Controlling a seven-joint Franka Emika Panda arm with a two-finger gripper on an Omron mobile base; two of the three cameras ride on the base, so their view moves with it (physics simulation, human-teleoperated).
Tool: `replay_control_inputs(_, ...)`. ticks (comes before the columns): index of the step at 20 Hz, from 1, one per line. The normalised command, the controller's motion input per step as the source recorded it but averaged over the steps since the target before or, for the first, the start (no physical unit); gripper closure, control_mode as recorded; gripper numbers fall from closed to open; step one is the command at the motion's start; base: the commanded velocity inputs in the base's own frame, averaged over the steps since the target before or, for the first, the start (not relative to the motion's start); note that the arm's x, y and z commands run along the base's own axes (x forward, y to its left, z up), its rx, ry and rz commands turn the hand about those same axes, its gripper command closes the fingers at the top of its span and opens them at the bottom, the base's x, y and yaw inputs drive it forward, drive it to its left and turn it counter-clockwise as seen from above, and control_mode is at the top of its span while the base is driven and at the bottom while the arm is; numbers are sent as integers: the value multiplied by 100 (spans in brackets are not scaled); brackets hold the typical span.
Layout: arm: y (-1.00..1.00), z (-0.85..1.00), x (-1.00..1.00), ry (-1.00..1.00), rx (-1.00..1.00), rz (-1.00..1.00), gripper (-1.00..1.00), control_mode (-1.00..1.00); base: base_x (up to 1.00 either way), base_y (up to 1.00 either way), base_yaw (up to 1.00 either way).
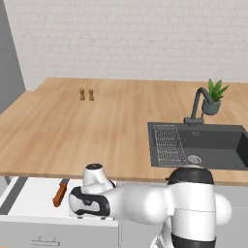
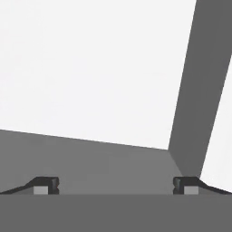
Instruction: Pick up the knife from the drawer and place it on the cutting board. Then place the meat from the plate to the cutting board.
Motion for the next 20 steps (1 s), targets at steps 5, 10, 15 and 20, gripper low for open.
replay_control_inputs(5,31,-7,-68,15,0,0,-100,-100,0,0,0)
replay_control_inputs(10,46,0,-100,4,0,0,-100,-100,0,0,0)
replay_control_inputs(15,42,0,-100,0,0,1,-100,-100,0,0,0)
replay_control_inputs(20,22,21,-68,-5,0,0,-100,-100,0,0,0)
